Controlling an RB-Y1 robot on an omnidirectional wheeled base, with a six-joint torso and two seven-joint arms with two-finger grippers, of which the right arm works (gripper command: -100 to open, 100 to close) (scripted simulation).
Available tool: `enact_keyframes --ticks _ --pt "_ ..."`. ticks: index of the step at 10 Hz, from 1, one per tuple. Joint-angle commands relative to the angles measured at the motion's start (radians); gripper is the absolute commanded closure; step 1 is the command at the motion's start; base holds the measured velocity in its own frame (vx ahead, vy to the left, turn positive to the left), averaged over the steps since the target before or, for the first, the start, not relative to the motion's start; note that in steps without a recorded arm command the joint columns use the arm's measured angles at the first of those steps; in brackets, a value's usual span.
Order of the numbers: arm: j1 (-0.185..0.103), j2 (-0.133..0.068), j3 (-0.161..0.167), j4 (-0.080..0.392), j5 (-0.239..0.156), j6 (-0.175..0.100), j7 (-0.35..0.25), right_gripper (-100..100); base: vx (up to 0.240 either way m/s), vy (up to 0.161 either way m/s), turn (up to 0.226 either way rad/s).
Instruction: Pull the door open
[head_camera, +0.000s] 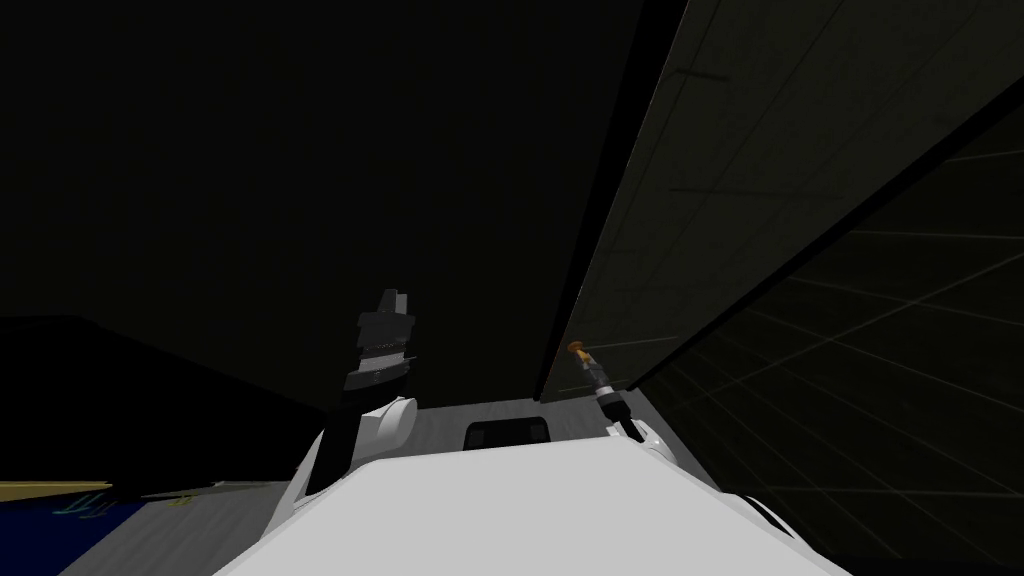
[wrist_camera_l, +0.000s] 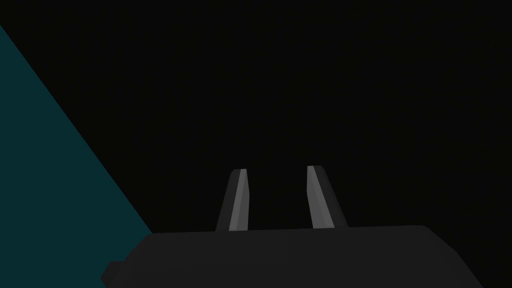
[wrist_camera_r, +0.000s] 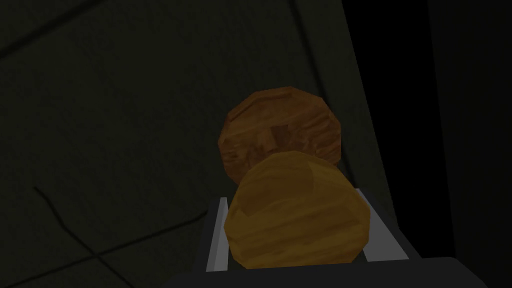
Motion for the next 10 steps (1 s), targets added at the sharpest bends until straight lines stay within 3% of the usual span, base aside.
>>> enact_keyframes --ticks 1,9,10 --pt "-0.002 0.005 0.004 0.001 -0.014 0.003 -0.049 100 -0.045 -0.018 0.062" --pt "-0.012 0.019 0.013 -0.005 -0.083 0.022 -0.244 100 -0.058 -0.032 0.076" --pt "-0.012 0.019 0.013 -0.005 -0.083 0.022 -0.246 100 -0.039 -0.025 0.051"
